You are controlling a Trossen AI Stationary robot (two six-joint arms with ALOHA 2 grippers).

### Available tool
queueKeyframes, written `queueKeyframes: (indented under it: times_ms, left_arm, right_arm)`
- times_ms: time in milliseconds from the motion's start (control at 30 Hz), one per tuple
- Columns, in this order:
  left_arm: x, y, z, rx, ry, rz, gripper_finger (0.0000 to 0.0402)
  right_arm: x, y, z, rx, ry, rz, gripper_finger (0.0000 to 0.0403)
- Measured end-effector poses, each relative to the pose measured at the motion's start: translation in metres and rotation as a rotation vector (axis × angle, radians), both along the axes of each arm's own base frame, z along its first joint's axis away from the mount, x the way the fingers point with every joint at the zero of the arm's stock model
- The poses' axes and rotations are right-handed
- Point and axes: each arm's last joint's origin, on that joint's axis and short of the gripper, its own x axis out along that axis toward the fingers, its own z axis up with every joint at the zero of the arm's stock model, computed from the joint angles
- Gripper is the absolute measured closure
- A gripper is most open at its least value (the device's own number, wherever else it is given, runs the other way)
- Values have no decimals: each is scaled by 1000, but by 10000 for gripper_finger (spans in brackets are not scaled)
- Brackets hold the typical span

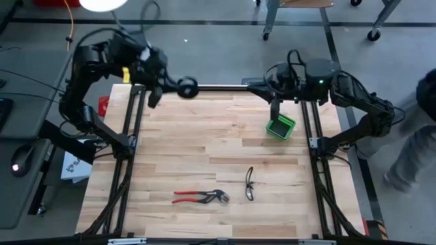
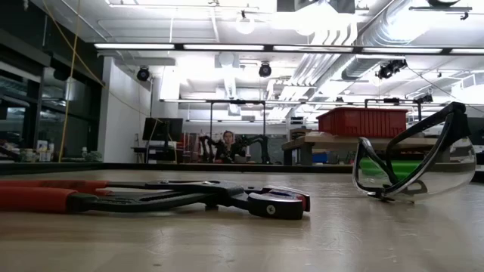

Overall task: Coil cords
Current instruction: Coil the wire into the spool

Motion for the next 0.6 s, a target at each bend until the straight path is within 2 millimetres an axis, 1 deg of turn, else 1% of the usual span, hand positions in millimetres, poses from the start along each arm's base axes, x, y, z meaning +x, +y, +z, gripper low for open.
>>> queueKeyframes:
  times_ms: [100, 167, 233, 333, 433, 533, 600]
  left_arm:
    - [3, -6, -14, -33, 54, -22, 401]
    - [6, -10, -23, -42, 28, -31, 401]
    - [9, -12, -36, -56, -14, -28, 401]
    - [12, -15, -72, -131, -68, 10, 402]
    - [11, -22, -116, -234, -146, 49, 401]
    - [6, -33, -159, -314, -243, 66, 402]
    - [4, -39, -192, -374, -262, 106, 402]
  right_arm:
    - [-4, -2, -12, -11, 135, -60, 402]
    - [-4, -2, -22, 6, 207, -69, 402]
    - [-3, -3, -37, 35, 284, -78, 402]
    - [-1, -3, -67, 88, 397, -109, 403]
    - [-8, 1, -96, 142, 449, -124, 403]
    - [-20, 5, -125, 212, 431, -145, 403]
    - [-28, 7, -141, 277, 366, -162, 403]
